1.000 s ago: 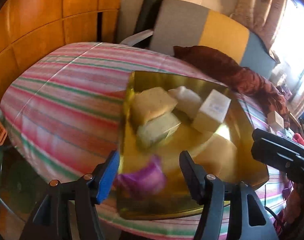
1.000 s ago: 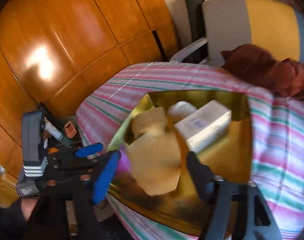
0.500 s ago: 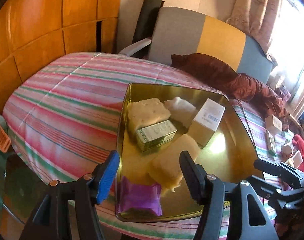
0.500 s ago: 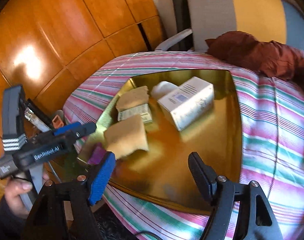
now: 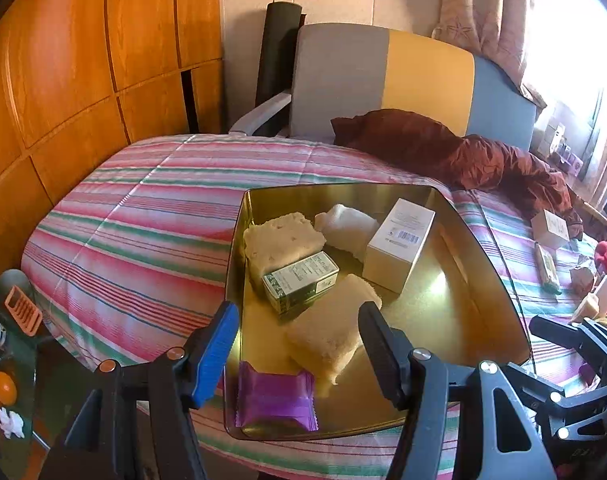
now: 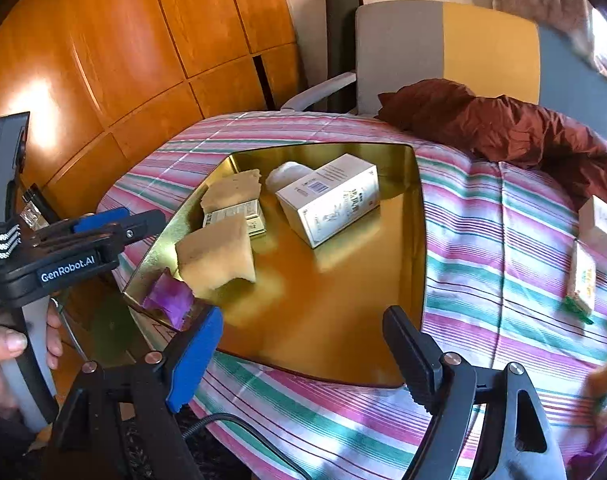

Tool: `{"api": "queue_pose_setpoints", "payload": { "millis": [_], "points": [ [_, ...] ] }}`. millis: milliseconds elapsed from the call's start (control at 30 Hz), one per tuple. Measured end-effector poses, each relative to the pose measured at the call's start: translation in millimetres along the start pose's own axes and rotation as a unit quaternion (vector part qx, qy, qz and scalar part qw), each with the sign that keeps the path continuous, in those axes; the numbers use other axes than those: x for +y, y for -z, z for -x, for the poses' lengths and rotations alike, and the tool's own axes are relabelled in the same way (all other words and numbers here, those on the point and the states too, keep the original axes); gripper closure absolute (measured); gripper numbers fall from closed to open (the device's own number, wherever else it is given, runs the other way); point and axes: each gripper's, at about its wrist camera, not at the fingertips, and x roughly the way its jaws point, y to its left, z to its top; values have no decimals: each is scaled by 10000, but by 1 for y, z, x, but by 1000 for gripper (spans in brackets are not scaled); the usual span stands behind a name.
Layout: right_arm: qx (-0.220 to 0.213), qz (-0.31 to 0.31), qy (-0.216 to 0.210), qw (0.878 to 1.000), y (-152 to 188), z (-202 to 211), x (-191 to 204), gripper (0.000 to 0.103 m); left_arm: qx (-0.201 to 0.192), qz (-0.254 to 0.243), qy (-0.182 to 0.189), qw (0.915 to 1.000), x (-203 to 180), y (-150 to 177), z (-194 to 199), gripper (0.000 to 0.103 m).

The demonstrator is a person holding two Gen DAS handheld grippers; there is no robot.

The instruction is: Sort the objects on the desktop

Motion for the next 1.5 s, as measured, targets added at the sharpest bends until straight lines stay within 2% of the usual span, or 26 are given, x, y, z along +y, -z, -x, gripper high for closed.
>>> {"api": "queue_pose_setpoints", "payload": {
  "millis": [233, 633, 1200, 1500],
  "points": [
    [-118, -124, 218, 9996, 6, 12, -12, 20, -88, -315, -169, 9993, -14, -2, 5, 40],
    [-269, -558, 626, 9961, 17, 36, -53, 20, -216, -939, -220, 9951, -52, -6, 10, 40],
    [-428, -1072, 1174, 9864, 33, 67, -102, 19, -404, -1472, -37, 9883, -94, -12, 17, 40],
    [-495, -1294, 1401, 9804, 39, 81, -123, 19, -377, -1679, 152, 9850, -115, -15, 13, 40]
  ]
}}
